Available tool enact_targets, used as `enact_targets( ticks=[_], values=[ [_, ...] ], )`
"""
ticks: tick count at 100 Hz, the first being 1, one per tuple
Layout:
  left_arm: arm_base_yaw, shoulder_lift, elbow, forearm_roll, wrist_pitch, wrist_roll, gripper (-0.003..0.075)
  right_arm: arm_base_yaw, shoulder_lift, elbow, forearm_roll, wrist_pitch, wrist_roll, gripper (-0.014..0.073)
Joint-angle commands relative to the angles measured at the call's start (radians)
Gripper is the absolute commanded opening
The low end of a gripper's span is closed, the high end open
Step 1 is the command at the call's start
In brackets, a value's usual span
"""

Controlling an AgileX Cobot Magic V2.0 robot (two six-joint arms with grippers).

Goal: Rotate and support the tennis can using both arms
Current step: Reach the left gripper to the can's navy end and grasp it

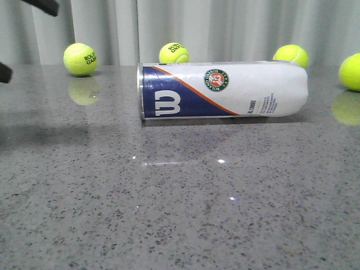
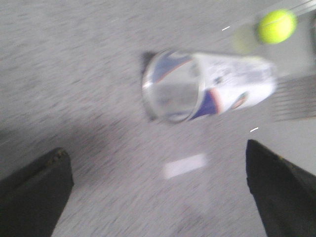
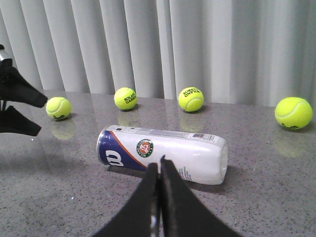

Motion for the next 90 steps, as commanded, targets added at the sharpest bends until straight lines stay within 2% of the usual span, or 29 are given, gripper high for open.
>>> enact_targets(
  ticks=[1, 18, 36, 56, 63, 72, 90],
  values=[
    [-0.049, 0.043, -0.036, -0.267, -0.027, 0.125, 0.0644, -0.006, 0.014, -0.023, 0.003, -0.082, -0.007, -0.0069],
    [-0.160, 0.193, -0.098, -0.422, -0.044, 0.219, 0.0640, -0.006, 0.014, -0.023, 0.003, -0.082, -0.007, -0.0069],
    [-0.242, 0.341, -0.205, -0.453, -0.032, 0.221, 0.0640, -0.006, 0.014, -0.023, 0.003, -0.082, -0.007, -0.0069],
    [-0.316, 0.461, -0.303, -0.533, 0.043, 0.249, 0.0638, -0.006, 0.014, -0.023, 0.003, -0.082, -0.007, -0.0069],
    [-0.330, 0.493, -0.331, -0.539, 0.082, 0.251, 0.0615, -0.006, 0.014, -0.023, 0.003, -0.082, -0.007, -0.0069],
    [-0.336, 0.519, -0.351, -0.545, 0.121, 0.253, 0.0520, -0.006, 0.014, -0.023, 0.003, -0.082, -0.007, -0.0069],
    [-0.337, 0.525, -0.350, -0.580, 0.130, 0.270, 0.0226, -0.006, 0.014, -0.023, 0.003, -0.082, -0.007, -0.0069]
  ],
)
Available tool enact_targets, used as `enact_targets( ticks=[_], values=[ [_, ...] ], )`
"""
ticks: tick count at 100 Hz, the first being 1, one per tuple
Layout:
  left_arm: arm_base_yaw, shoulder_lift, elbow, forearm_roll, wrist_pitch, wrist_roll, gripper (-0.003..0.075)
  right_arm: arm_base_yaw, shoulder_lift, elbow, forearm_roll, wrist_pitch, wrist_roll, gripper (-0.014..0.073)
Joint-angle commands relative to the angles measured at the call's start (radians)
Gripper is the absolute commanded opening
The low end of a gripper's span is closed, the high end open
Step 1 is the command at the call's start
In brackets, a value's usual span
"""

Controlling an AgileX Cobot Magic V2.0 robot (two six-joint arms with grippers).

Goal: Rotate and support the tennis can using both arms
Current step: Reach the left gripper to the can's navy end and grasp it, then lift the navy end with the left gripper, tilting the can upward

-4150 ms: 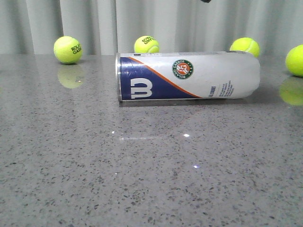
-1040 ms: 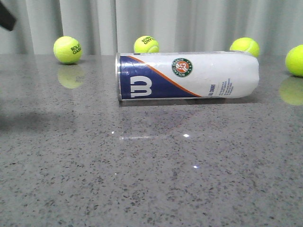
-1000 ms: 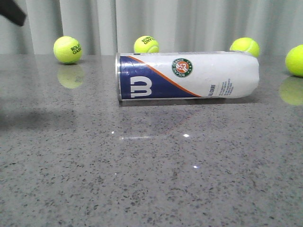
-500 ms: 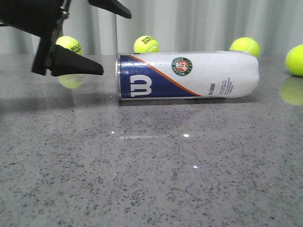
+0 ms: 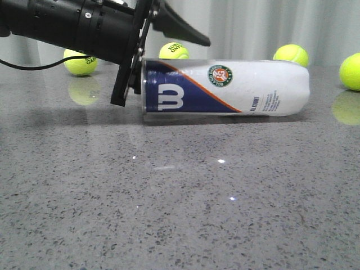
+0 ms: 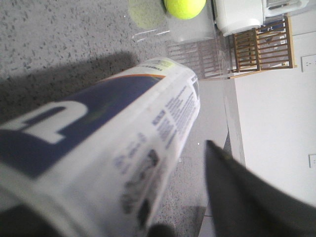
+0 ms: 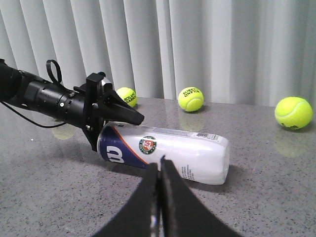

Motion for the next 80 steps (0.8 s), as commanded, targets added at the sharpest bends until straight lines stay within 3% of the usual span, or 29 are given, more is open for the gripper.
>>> enact_targets(
  ticks=[1, 13, 22, 54, 67, 80],
  values=[
    [-0.007, -0.045, -0.032, -0.083, 0.060, 0.012, 0.0216, -0.006, 0.014, -0.023, 0.003, -0.082, -0.007, -0.0069],
    [-0.007, -0.045, -0.032, -0.086, 0.065, 0.012, 0.0060, -0.006, 0.014, -0.023, 0.003, -0.082, -0.007, -0.0069],
    [-0.007, -0.045, -0.032, -0.086, 0.079, 0.013, -0.0016, -0.006, 0.014, -0.023, 0.003, -0.082, -0.007, -0.0069],
    [-0.011, -0.073, -0.046, -0.139, 0.158, 0.119, -0.0019, -0.006, 0.014, -0.023, 0.003, -0.082, -0.007, -0.0069],
    [-0.011, -0.157, -0.056, -0.119, 0.105, 0.141, -0.0019, -0.006, 0.014, -0.023, 0.003, -0.082, -0.007, -0.0069],
    [-0.011, -0.281, -0.087, 0.032, 0.003, 0.141, -0.0019, -0.006, 0.014, -0.023, 0.003, -0.082, -0.007, -0.0069]
  ],
)
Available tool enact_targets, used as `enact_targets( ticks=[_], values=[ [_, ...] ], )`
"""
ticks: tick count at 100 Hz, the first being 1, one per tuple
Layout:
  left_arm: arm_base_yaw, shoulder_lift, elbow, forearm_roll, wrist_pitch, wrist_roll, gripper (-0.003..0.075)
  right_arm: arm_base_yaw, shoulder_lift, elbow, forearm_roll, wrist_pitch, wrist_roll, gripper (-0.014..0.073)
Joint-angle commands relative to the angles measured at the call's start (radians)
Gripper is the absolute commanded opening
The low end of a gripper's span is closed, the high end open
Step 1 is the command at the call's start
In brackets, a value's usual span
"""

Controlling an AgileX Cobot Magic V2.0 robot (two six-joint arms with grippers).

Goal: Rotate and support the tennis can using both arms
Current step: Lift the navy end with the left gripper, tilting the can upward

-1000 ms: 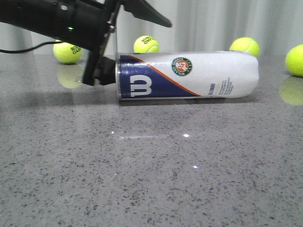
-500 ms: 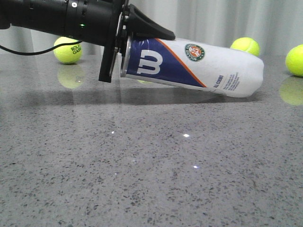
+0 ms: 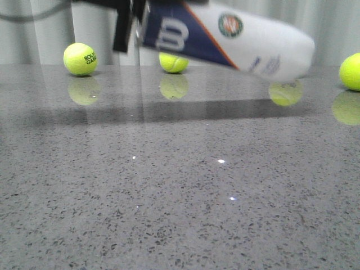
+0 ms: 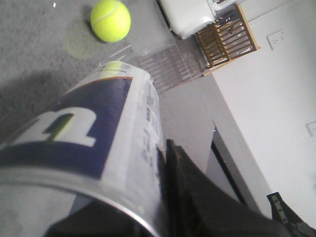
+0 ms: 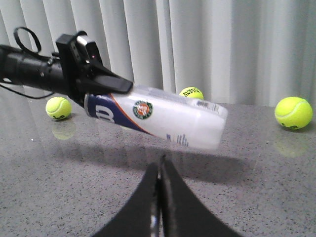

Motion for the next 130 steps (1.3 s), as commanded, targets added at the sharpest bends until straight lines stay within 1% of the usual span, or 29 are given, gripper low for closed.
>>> enact_targets(
  ticks=[1, 8, 12, 20, 26, 29, 30, 38, 39, 40, 51, 57, 62, 70, 79, 94, 115, 124, 130],
  values=[
    [-0.010, -0.132, -0.051, 0.041, -0.023, 0.011, -0.0019, -0.006, 0.014, -0.023, 0.003, -0.082, -0.007, -0.0069],
    [-0.010, -0.194, -0.078, 0.179, -0.052, -0.005, -0.0019, -0.006, 0.014, -0.023, 0.003, -0.082, -0.007, -0.0069],
    [-0.010, -0.225, -0.096, 0.268, -0.060, -0.038, -0.0019, -0.006, 0.014, -0.023, 0.003, -0.082, -0.007, -0.0069],
    [-0.010, -0.272, -0.134, 0.440, -0.070, -0.155, -0.0019, -0.006, 0.014, -0.023, 0.003, -0.082, -0.007, -0.0069],
    [-0.010, -0.304, -0.166, 0.612, -0.060, -0.252, -0.0019, -0.006, 0.014, -0.023, 0.003, -0.082, -0.007, -0.0069],
    [-0.010, -0.311, -0.177, 0.664, -0.049, -0.283, -0.0019, -0.006, 0.014, -0.023, 0.003, -0.082, -0.007, -0.0069],
    [-0.010, -0.315, -0.188, 0.698, -0.042, -0.313, -0.0019, -0.006, 0.014, -0.023, 0.003, -0.082, -0.007, -0.0069],
    [-0.010, -0.329, -0.227, 0.889, 0.004, -0.410, -0.0019, -0.006, 0.014, -0.023, 0.003, -0.082, -0.007, -0.0069],
    [-0.010, -0.329, -0.231, 0.889, 0.009, -0.418, -0.0019, -0.006, 0.014, -0.023, 0.003, -0.082, -0.007, -0.0069],
    [-0.010, -0.332, -0.238, 0.930, 0.020, -0.431, -0.0019, -0.006, 0.014, -0.023, 0.003, -0.082, -0.007, -0.0069],
    [-0.014, -0.332, -0.301, 1.117, 0.095, -0.525, -0.0019, -0.006, 0.014, -0.023, 0.003, -0.082, -0.007, -0.0069],
    [-0.035, -0.332, -0.340, 1.235, 0.138, -0.574, -0.0019, -0.006, 0.014, -0.023, 0.003, -0.082, -0.007, -0.0069],
    [-0.055, -0.332, -0.371, 1.305, 0.177, -0.616, -0.0019, -0.006, 0.014, -0.023, 0.003, -0.082, -0.007, -0.0069],
    [-0.101, -0.326, -0.409, 1.416, 0.246, -0.647, -0.0019, -0.006, 0.014, -0.023, 0.003, -0.082, -0.007, -0.0069],
    [-0.155, -0.326, -0.423, 1.470, 0.251, -0.650, -0.0019, -0.006, 0.014, -0.023, 0.003, -0.082, -0.007, -0.0069],
    [-0.213, -0.309, -0.423, 1.475, 0.251, -0.650, -0.0019, -0.006, 0.014, -0.023, 0.003, -0.082, -0.007, -0.0069],
    [-0.217, -0.255, -0.423, 1.479, 0.251, -0.648, -0.0018, -0.006, 0.014, -0.023, 0.003, -0.082, -0.007, -0.0069],
    [-0.217, -0.239, -0.423, 1.477, 0.251, -0.599, -0.0018, -0.006, 0.014, -0.023, 0.003, -0.082, -0.007, -0.0069],
    [-0.217, -0.232, -0.423, 1.477, 0.251, -0.592, -0.0018, -0.006, 0.014, -0.023, 0.003, -0.082, -0.007, -0.0069]
  ],
)
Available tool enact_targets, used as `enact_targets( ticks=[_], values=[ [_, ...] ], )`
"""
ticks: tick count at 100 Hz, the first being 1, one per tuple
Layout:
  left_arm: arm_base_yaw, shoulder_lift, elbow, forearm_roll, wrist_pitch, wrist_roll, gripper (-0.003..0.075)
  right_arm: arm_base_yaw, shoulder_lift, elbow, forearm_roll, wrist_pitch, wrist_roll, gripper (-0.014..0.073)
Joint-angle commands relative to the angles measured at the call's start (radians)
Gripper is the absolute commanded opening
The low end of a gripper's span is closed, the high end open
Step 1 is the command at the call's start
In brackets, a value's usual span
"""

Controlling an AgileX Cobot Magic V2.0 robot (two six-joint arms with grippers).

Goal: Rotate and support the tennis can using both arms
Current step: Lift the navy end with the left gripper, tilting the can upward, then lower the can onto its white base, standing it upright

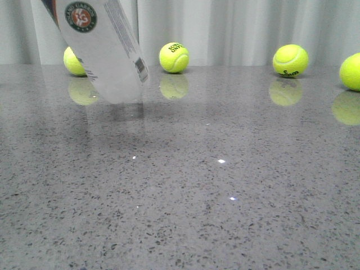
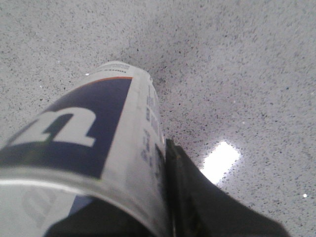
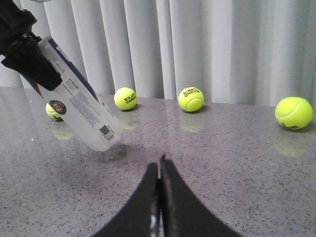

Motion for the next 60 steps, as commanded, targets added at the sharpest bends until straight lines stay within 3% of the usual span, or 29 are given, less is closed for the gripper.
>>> enact_targets(
  ticks=[1, 15, 39, 60],
  values=[
    [-0.008, -0.025, -0.031, -0.013, 0.016, 0.019, -0.0018, -0.006, 0.014, -0.023, 0.003, -0.082, -0.007, -0.0069],
    [-0.008, -0.024, -0.031, -0.013, 0.014, 0.019, 0.0047, -0.006, 0.014, -0.023, 0.003, -0.082, -0.007, -0.0069],
    [-0.008, -0.024, -0.031, -0.013, -0.031, 0.019, 0.0375, -0.006, 0.014, -0.023, 0.003, -0.082, -0.007, -0.0069],
    [-0.008, 0.006, -0.089, -0.061, -0.082, 0.016, 0.0386, -0.006, 0.014, -0.023, 0.003, -0.082, -0.007, -0.0069]
  ],
)
